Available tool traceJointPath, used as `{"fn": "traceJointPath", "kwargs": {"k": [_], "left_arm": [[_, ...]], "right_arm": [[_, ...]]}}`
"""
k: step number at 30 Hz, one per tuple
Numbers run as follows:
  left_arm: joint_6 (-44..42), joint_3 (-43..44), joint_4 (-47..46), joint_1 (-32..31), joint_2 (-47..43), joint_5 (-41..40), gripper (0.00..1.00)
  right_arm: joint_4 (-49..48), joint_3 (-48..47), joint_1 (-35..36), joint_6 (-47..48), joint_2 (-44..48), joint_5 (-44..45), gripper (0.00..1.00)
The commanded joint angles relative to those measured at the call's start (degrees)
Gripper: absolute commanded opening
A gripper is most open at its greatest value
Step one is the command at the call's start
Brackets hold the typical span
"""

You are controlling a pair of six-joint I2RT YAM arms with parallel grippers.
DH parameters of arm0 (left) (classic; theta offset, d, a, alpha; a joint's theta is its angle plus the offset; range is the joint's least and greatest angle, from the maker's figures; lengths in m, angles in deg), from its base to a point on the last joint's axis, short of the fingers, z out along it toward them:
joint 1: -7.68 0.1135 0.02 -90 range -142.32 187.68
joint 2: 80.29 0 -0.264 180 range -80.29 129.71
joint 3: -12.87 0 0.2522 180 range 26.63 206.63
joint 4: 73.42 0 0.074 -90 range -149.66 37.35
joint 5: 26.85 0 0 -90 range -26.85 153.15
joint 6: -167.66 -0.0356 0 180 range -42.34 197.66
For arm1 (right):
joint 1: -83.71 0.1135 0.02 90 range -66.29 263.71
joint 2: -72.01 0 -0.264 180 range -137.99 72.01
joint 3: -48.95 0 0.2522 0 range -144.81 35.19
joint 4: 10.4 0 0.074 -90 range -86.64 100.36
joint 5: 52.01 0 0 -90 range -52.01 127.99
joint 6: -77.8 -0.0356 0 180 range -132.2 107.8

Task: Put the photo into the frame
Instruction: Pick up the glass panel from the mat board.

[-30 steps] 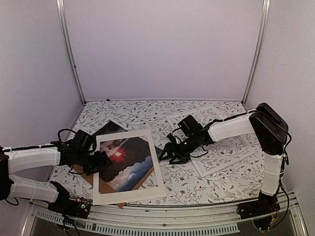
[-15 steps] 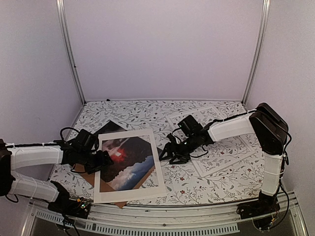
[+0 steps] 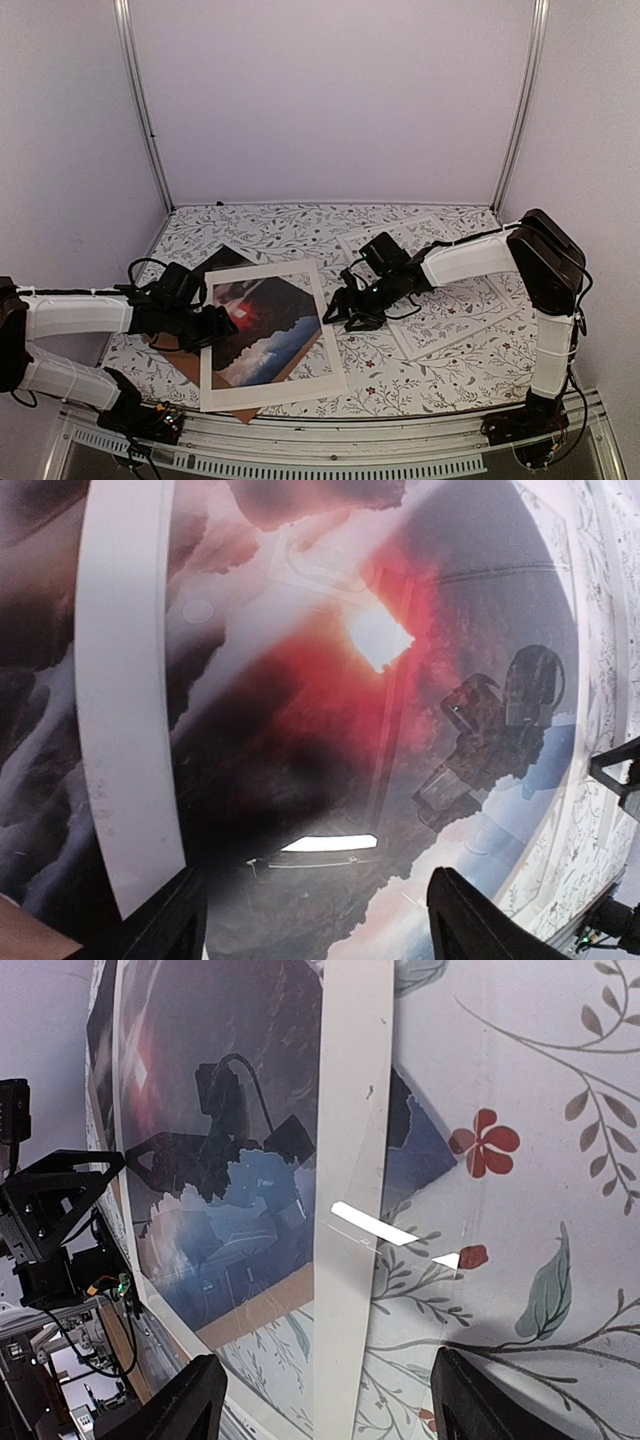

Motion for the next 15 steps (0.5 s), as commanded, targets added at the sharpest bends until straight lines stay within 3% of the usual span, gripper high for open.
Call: {"fn": "traceJointPath", "kwargs": {"k": [1,15], "left_arm": [[-0.73,-1.14,-2.98,-1.32,1.35,3.06,0.77],[0.26,-3.36,-5.61,-2.67,4.04,2.05,0.75]], "right_arm": [[2.46,0.49,0.04,-0.74,-2.79,3.66,0.75],[-7.43,5.04,-1.47,-6.46,-2.37,-3.86,0.72]]}}
